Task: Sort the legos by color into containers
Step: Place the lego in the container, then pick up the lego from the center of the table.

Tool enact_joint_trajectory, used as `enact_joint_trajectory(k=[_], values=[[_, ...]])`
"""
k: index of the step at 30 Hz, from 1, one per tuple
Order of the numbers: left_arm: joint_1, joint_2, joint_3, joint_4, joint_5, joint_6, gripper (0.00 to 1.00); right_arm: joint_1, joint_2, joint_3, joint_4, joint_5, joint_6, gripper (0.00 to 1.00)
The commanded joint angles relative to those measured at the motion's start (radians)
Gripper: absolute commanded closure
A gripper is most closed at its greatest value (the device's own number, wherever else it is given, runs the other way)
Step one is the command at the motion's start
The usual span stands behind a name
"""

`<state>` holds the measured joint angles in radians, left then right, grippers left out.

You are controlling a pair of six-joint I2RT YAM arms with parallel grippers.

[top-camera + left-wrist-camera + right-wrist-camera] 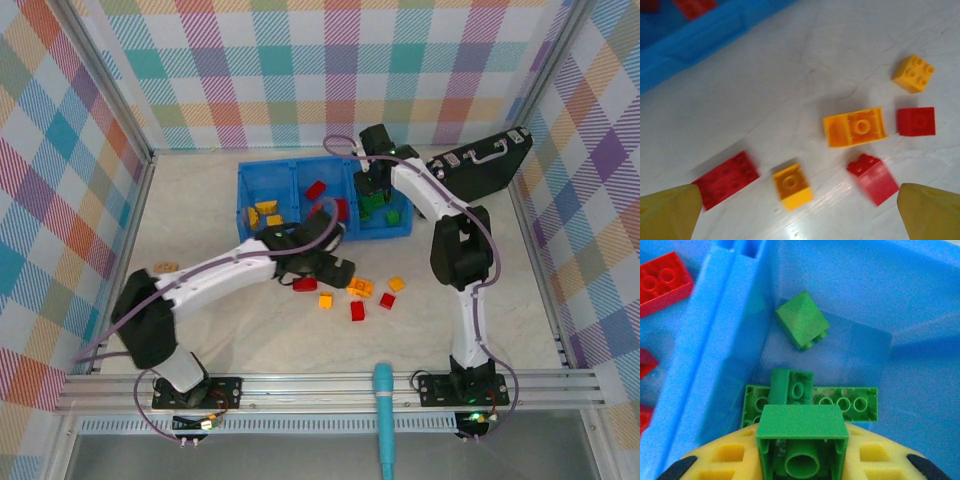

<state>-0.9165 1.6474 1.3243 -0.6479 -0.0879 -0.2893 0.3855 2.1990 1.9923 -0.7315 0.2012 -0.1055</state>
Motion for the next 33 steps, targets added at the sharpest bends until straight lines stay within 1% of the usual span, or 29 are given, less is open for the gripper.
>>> enact_joint_trajectory(k=[1, 6, 7, 11, 17, 26, 33], values=[[-0.063, 0.103, 0.103, 0.056, -0.028, -0.064, 0.00, -0.033, 0.020, 0.044, 0.054, -0.063, -0.005, 0.72], [-0.097, 0.256, 0.213, 0.016, -0.038, -0.093, 0.00, -0.039, 0.064, 0.035, 0.104, -0.077, -0.037, 0.69], [-0.105, 0.277, 0.231, 0.007, -0.044, -0.095, 0.00, -0.040, 0.065, 0.020, 0.124, -0.080, -0.046, 0.66], [-0.135, 0.338, 0.288, -0.042, -0.080, -0.114, 0.00, -0.048, 0.065, -0.005, 0.165, -0.102, -0.062, 0.49], [-0.160, 0.425, 0.352, -0.101, -0.125, -0.155, 0.00, -0.076, 0.053, -0.012, 0.191, -0.160, -0.041, 0.41], [-0.161, 0.494, 0.384, -0.156, -0.167, -0.216, 0.00, -0.100, -0.011, -0.060, 0.223, -0.224, -0.010, 0.41], [-0.157, 0.511, 0.365, -0.157, -0.186, -0.232, 0.04, -0.105, -0.039, -0.074, 0.220, -0.243, -0.001, 0.42]])
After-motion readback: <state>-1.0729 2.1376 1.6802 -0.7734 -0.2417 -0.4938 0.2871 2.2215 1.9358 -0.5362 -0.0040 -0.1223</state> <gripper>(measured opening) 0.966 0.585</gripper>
